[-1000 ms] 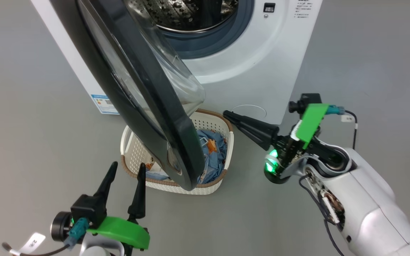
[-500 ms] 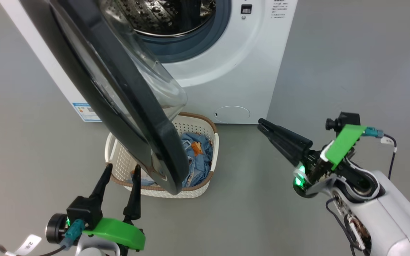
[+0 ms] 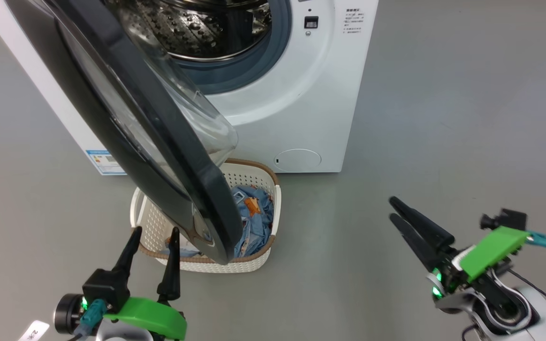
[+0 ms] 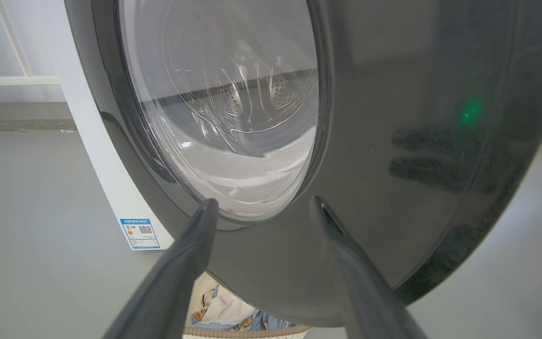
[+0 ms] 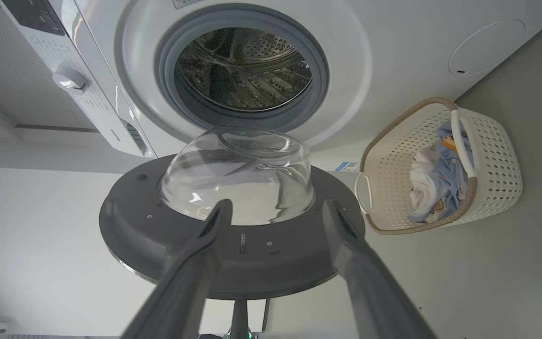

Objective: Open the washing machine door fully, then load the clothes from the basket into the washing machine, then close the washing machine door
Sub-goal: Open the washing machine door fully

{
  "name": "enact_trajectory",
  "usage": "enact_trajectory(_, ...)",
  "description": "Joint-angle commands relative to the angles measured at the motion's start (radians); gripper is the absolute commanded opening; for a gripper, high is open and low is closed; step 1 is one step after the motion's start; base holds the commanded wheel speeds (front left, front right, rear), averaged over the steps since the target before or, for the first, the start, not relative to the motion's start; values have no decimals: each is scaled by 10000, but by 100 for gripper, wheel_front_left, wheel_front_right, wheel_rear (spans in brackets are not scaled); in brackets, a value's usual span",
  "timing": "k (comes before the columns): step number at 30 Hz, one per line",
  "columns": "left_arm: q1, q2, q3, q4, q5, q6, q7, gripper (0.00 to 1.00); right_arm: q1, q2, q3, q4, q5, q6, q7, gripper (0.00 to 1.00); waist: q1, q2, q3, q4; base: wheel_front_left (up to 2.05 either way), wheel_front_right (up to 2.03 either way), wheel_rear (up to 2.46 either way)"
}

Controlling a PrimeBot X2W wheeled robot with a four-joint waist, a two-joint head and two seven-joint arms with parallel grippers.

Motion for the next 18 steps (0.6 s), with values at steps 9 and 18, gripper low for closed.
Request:
enact_trajectory(9,43,183,399,-74,63,-65,-94,100,1136,-794,-363,-881,-2358,100,-2380,100,0,0,-132,-262,0,0,0)
enact_trajectory(18,95,183,374,28,47,-102,-94,100,1312,-1366,-501,-440,-6122,100,-5083,100,0,0,-339,-349,0,0,0)
